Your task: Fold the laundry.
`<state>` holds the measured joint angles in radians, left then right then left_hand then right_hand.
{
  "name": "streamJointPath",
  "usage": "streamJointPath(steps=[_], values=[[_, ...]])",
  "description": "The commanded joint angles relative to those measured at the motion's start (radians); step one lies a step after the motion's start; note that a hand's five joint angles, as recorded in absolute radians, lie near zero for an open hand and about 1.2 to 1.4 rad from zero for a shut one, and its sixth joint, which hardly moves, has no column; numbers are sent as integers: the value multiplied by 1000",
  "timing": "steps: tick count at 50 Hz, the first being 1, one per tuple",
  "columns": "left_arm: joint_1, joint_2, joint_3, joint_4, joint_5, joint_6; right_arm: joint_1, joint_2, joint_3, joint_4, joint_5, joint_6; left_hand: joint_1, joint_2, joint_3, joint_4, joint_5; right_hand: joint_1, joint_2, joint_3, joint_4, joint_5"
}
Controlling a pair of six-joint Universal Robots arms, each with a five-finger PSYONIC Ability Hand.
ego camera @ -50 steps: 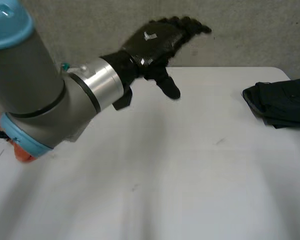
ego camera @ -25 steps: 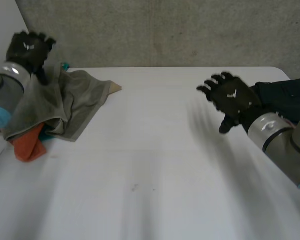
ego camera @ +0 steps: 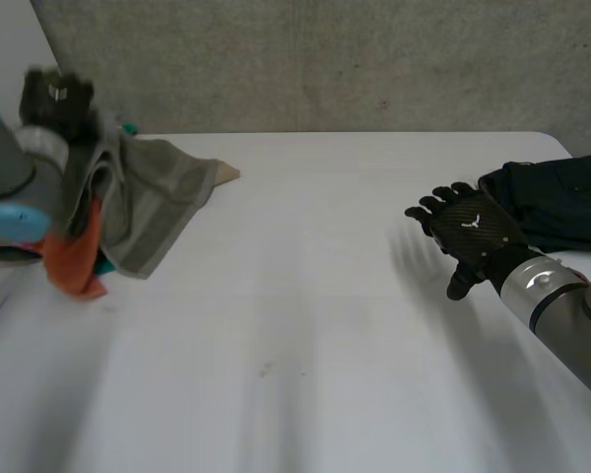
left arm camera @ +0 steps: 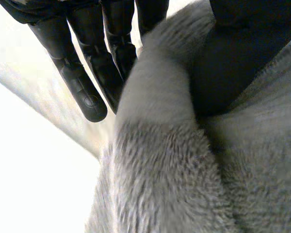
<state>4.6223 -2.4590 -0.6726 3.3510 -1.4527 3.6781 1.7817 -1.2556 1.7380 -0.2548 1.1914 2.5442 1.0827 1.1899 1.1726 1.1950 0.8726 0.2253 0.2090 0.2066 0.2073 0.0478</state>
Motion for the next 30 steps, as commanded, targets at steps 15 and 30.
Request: streamJointPath(steps=[15, 30], values=[[-439, 424, -225, 16, -11, -509, -28, -65, 8, 9, 77, 19, 314, 206, 224, 201, 349, -51, -34, -32, -33, -48], [-543, 208, -459, -73, 90, -599, -73, -61, 3, 9, 99, 19, -908, -1015, -998, -1020, -873, -51, -34, -32, -33, -48]])
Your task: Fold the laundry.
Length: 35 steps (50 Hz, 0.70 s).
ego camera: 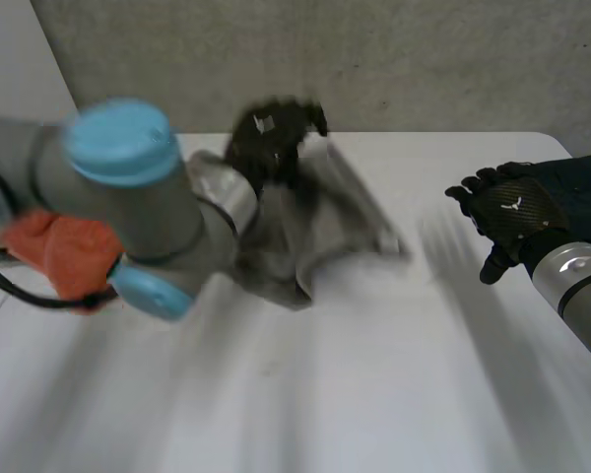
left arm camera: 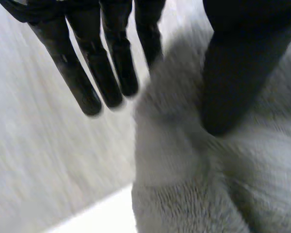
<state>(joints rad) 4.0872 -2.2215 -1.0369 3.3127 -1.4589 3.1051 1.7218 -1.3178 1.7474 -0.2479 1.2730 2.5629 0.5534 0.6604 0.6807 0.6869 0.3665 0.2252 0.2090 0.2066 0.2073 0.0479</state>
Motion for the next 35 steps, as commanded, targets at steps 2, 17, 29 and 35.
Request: streamJointPath(steps=[2, 17, 29, 35], values=[[4, 11, -110, -33, 118, -25, -11, 0, -6, 2, 28, 3, -379, -486, -506, -512, -366, -51, -34, -32, -33, -48], [330, 238, -300, -28, 121, 47, 74, -130, -19, 174, 32, 33, -340, -447, -467, -473, -328, -51, -34, -32, -33, -48], [481, 4, -305, -32, 127, 546, 347, -14, -78, 217, 41, -28, -173, -280, -300, -306, -160, -51, -34, -32, -33, -48], [495, -95, -241, -33, 127, 573, 419, 121, -101, 99, 55, -75, 27, -80, -100, -107, 39, -51, -34, -32, -33, -48]])
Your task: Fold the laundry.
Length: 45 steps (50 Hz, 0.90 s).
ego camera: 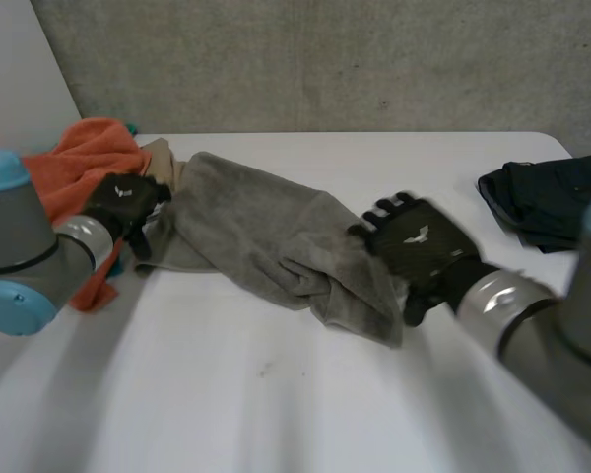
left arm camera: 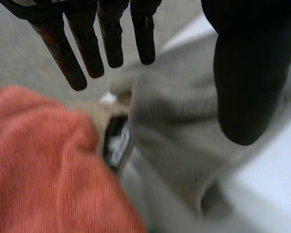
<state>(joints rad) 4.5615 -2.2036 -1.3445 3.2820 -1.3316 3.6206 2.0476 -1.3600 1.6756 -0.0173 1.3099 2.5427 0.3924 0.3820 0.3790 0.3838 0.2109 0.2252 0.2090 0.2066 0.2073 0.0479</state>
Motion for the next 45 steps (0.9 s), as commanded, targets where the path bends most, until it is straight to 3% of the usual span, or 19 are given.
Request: streamJointPath(steps=[1, 13, 17, 18, 20, 23, 24, 27, 30, 34, 39, 45], values=[[24, -120, 73, -1, 0, 50, 95, 174, -30, -151, 20, -56, 214, 225, 228, 223, 221, -51, -34, -32, -33, -48], [39, -182, 113, 4, 3, 44, 97, 326, -62, -248, 63, -67, 229, 239, 242, 238, 236, 36, 52, 54, 54, 39], [37, -203, 136, 7, 6, 40, 95, 340, -69, -254, 81, -67, 563, 573, 576, 572, 570, 259, 275, 277, 277, 261], [34, -212, 143, 8, 6, 40, 95, 346, -71, -262, 84, -65, 799, 810, 813, 808, 806, 396, 412, 414, 414, 398], [31, -217, 148, 8, 6, 38, 94, 352, -73, -268, 84, -65, 1003, 1014, 1017, 1012, 1010, 528, 545, 547, 546, 531], [24, -216, 151, 8, 5, 35, 89, 355, -76, -279, 86, -64, 1004, 1014, 1017, 1012, 1011, 863, 879, 881, 881, 865], [18, -214, 151, 7, -1, 33, 89, 355, -77, -279, 89, -64, 1004, 1014, 1017, 1012, 1011, 1168, 1184, 1187, 1186, 1171], [-1, -209, 150, -1, -9, 33, 88, 340, -82, -270, 104, -62, 1004, 1014, 1017, 1012, 1011, 1171, 1187, 1190, 1189, 1174], [-24, -151, 128, -8, -20, 27, 82, 328, -82, -265, 121, -58, 1004, 1014, 1017, 1012, 1011, 1171, 1187, 1190, 1189, 1174], [-26, 36, 53, -13, -37, -25, 40, 187, -82, -227, 137, -44, 1004, 1014, 1017, 1012, 1011, 1171, 1187, 1190, 1189, 1174], [-30, 240, -11, -18, -38, -131, -90, -11, -166, -57, 135, -24, 1004, 1014, 1017, 1012, 1011, 1171, 1187, 1190, 1189, 1174], [-33, 465, -88, -18, -29, -230, -167, -11, -298, 92, 118, 34, 1004, 1014, 1017, 1012, 1011, 1171, 1187, 1190, 1189, 1174]])
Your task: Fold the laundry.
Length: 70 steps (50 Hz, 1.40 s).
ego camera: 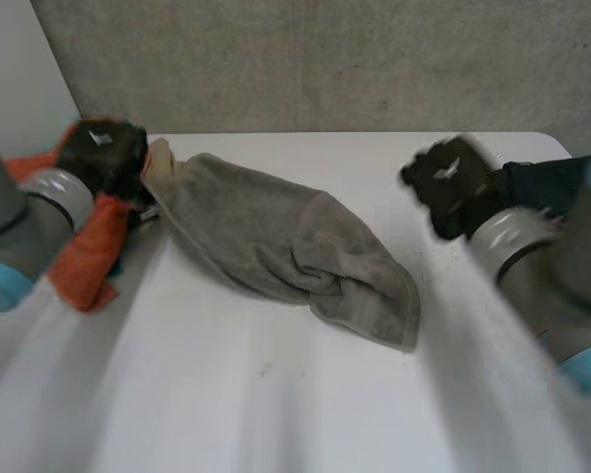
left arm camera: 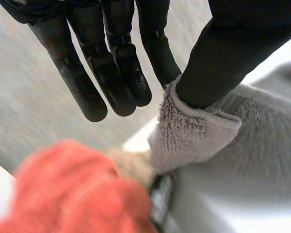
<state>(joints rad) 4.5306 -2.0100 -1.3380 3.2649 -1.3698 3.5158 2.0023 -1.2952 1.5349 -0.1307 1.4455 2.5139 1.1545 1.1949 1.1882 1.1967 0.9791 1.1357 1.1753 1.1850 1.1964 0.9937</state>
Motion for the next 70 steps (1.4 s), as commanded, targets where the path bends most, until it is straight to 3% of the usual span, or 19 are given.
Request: streamJointPath(steps=[1, 3, 5, 8, 9, 11, 16, 21, 27, 34, 40, 44, 48, 49, 55, 59, 65, 70], values=[[-2, 290, -104, -1, 9, -135, -131, -76, -167, 218, -17, 68, 242, 201, 208, 200, 243, 261, 221, 211, 200, 228], [-8, 336, -136, -1, 9, -150, -140, -67, -173, 249, -25, 88, 242, 201, 208, 200, 243, 218, 178, 169, 157, 185], [-18, 359, -157, 1, 11, -152, -137, -56, -161, 276, -34, 101, 242, 201, 208, 200, 243, -124, -164, -174, -185, -157], [-37, 393, -191, 10, 12, -152, -135, -38, -101, 332, -48, 170, 242, 201, 208, 200, 243, -266, -306, -316, -327, -299], [-39, 398, -194, 10, 12, -153, -129, -38, -48, 345, -53, 221, 242, 201, 208, 200, 243, -499, -539, -549, -560, -532], [-47, 399, -196, 10, 12, -153, -111, -38, 3, 344, -56, 270, 242, 201, 208, 200, 243, -733, -772, -782, -793, -765], [-70, 398, -175, 12, 9, -156, -77, -32, 138, 270, -99, 414, 242, 201, 208, 200, 243, -807, -847, -856, -868, -839], [-90, 405, -133, 10, 6, -159, -42, 71, 189, 114, -102, 554, 242, 201, 208, 200, 243, -784, -823, -833, -844, -816], [-120, 408, -78, 9, 0, -179, 58, 192, 128, 74, -79, 583, 242, 201, 208, 200, 243, -778, -817, -827, -838, -810], [-131, 412, -41, 2, -2, -227, 119, 319, 7, -7, 98, 573, 242, 201, 208, 200, 243, -722, -762, -771, -783, -755], [-133, 419, -23, 4, -3, -236, 147, 401, -76, -14, 113, 566, 242, 201, 208, 200, 243, -663, -703, -713, -724, -696], [-133, 419, -13, 4, -3, -236, 153, 448, -116, -23, 118, 554, 242, 201, 208, 200, 243, -505, -545, -554, -566, -538], [-131, 419, -7, 4, -5, -236, 153, 448, -115, -76, 118, 536, 242, 201, 208, 200, 243, 5, -35, -44, -56, -28], [-131, 419, -7, 4, -5, -236, 147, 439, -104, -105, 121, 528, 242, 201, 208, 200, 243, 258, 218, 209, 197, 225], [-125, 419, -13, -1, -6, -236, 138, 340, -70, -142, 127, 470, 242, 201, 208, 200, 243, 261, 221, 211, 200, 228], [-117, 419, -30, -11, -3, -235, 66, 167, -44, -89, 113, 341, 242, 201, 208, 200, 243, 261, 221, 211, 200, 228], [-55, 428, -46, -138, 1, -222, -115, -119, -133, 175, 32, -18, 242, 201, 208, 200, 243, 261, 221, 211, 200, 228], [7, 435, -43, -272, 5, -209, -184, -213, -298, 402, -2, -92, 242, 201, 208, 200, 243, 261, 221, 211, 200, 228]])
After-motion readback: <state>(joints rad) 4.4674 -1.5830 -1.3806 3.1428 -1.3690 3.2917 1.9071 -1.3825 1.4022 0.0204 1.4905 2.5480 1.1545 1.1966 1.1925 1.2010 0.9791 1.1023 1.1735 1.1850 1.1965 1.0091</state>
